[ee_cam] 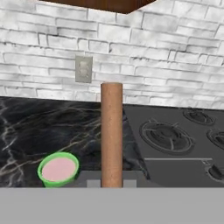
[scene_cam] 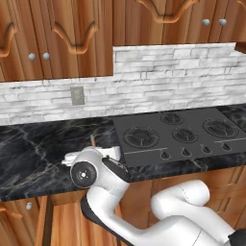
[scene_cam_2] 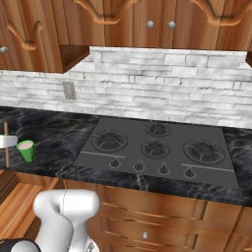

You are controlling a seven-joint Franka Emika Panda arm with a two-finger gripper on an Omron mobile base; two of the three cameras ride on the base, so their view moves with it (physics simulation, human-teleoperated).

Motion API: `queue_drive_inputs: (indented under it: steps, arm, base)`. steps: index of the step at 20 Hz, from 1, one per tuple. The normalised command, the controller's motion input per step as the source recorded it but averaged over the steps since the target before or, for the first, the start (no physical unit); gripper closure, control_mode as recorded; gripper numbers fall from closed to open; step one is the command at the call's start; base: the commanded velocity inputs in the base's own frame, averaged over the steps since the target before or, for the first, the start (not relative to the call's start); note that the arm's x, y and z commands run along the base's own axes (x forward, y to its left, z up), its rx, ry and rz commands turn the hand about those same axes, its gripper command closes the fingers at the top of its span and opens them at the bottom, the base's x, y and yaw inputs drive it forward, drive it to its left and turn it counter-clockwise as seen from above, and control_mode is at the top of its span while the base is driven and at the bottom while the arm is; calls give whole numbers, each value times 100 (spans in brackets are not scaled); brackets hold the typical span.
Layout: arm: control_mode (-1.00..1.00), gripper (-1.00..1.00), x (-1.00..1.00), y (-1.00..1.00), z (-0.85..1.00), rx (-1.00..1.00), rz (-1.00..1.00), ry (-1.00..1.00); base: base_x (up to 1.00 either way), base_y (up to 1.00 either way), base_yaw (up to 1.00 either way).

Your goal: Pick up the straw from the left drawer and put it inside the smoothie cup.

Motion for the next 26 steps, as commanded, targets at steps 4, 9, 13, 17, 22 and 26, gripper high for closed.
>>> queue_drive_inputs:
  steps: [4, 9, 13, 17, 22, 26]
  arm:
    - [-100, 100, 23, 0, 46, 0, 0, 0]
    - [-100, 100, 24, 0, 24, 0, 0, 0]
    - [-100, 100, 47, 0, 0, 0, 0, 0]
    - [-100, 100, 51, 0, 0, 0, 0, 0]
    - [-100, 100, 38, 0, -1, -1, 0, 0]
    - [-100, 100, 32, 8, -14, -4, 0, 0]
  base:
    - [0, 0, 0]
    - [0, 0, 0]
    - [0, 0, 0]
    - [0, 0, 0]
    - [0, 0, 0]
    - [0, 0, 0]
